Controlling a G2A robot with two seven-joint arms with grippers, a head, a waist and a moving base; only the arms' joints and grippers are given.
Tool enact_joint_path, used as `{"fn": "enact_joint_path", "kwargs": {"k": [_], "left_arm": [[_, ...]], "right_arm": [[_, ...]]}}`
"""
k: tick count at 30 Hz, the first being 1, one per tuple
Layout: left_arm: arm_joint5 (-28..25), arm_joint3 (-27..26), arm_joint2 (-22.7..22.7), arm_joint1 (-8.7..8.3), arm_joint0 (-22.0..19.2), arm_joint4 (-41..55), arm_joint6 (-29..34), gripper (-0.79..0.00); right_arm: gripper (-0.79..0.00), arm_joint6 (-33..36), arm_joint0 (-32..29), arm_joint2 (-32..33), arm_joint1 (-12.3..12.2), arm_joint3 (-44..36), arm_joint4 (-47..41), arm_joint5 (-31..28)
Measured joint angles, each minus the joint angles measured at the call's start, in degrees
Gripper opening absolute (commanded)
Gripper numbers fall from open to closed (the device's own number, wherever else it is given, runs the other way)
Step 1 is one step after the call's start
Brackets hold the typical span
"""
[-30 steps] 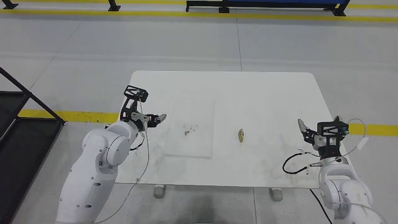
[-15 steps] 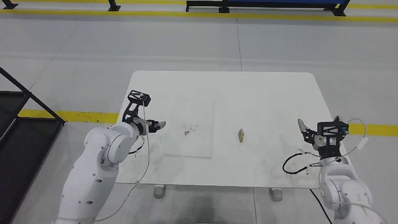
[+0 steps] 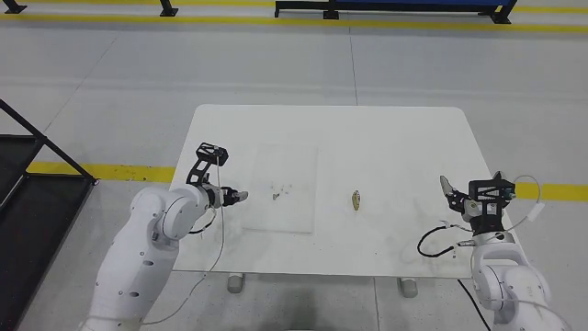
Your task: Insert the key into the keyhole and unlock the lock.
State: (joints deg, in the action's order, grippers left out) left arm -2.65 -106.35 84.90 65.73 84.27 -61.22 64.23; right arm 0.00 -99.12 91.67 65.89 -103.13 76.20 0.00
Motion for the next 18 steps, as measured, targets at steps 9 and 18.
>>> {"fn": "enact_joint_path", "kwargs": {"k": [9,18], "left_arm": [[-0.1,1.8,-1.0,-0.08,-1.0,2.3,1.8,0.0],[0.1,2.9,-2.4,-0.09,-1.8,4.5,1.9,0.0]], "right_arm": [[0.0,0.0,0.0,0.0,0.0,0.0,0.0,0.0],[0.0,0.0,0.0,0.0,0.0,0.0,0.0,0.0]]}}
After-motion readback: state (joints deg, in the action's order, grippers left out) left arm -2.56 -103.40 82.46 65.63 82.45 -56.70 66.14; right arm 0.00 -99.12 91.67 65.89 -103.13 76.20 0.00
